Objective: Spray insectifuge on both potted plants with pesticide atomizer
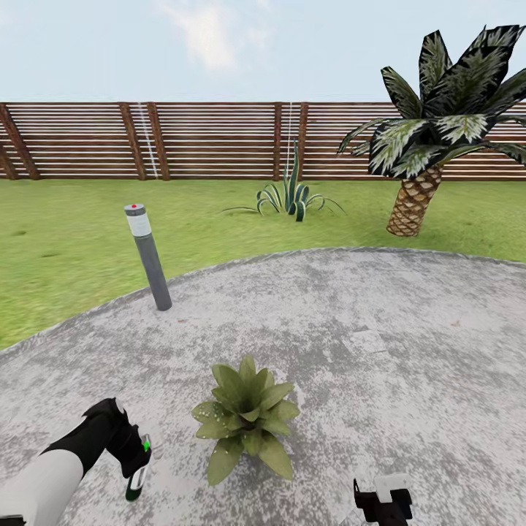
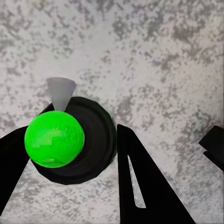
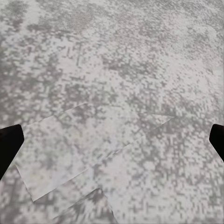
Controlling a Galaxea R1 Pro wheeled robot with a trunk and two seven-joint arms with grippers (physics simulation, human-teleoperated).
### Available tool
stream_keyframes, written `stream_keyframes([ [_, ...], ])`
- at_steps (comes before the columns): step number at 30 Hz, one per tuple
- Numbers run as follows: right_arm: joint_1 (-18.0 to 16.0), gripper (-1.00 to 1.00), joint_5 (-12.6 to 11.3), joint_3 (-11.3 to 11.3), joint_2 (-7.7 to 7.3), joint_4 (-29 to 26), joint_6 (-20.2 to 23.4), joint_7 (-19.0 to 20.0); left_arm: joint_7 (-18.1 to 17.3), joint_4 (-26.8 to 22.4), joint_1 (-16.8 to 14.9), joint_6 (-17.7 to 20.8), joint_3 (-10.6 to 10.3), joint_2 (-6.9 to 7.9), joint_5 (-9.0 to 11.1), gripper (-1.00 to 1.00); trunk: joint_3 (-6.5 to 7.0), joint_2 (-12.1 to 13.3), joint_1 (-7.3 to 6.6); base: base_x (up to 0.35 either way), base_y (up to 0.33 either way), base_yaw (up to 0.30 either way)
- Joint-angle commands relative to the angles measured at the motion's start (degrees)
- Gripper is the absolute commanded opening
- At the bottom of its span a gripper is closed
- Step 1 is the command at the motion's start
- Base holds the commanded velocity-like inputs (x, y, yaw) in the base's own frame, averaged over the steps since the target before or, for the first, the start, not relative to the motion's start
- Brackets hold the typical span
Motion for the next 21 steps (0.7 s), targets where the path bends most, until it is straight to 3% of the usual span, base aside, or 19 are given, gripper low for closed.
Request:
stream_keyframes([
  [1, -0.1, 1.0, 0.6, -0.3, 0.01, 0.1, -0.2, -0.2, 0.3, 0.0, 0.0, 0.6, 0.2, -0.04, 0.0, -1.0, -0.05, 0.0, -0.01, 0.0, 0.0, 0.0],
  [6, -0.1, 1.0, 0.6, -0.3, 0.01, 0.1, -0.2, -0.2, 3.6, 0.7, 0.0, 0.6, 0.4, 0.33, 2.5, -1.0, -0.06, 0.0, -0.01, 0.0, 0.0, 0.0],
  [9, -0.1, 1.0, 0.6, -0.3, 0.07, 0.1, -0.2, -0.2, 4.2, 1.9, 0.0, 0.9, 2.1, -0.05, 4.4, -1.0, -0.06, 0.0, -0.01, 0.0, 0.0, 0.0],
  [11, -0.1, 1.0, 0.6, -0.2, 0.06, 0.1, -0.2, -0.2, 4.3, 2.0, 0.0, 1.1, 2.4, -0.91, 4.7, -1.0, -0.06, 0.0, -0.01, 0.0, 0.0, 0.0],
  [12, -0.1, 1.0, 0.6, -0.3, 0.07, 0.1, -0.2, -0.2, 4.2, 1.3, -0.4, 1.5, 2.4, -3.25, 4.8, -1.0, -0.06, 0.0, -0.01, 0.0, 0.0, 0.0],
  [17, -0.1, 1.0, 0.6, -0.2, 0.09, 0.1, -0.2, -0.2, 4.6, 2.1, 0.7, 1.1, 2.6, -2.62, 4.9, -1.0, -0.06, 0.0, -0.01, 0.0, 0.0, 0.0],
  [21, -0.1, 1.0, 0.7, -0.2, 0.34, 0.1, -0.3, -0.2, 12.0, 2.3, 2.8, 0.9, 5.5, -3.17, 5.6, -1.0, -0.06, 0.0, -0.01, 0.0, 0.0, 0.0],
])
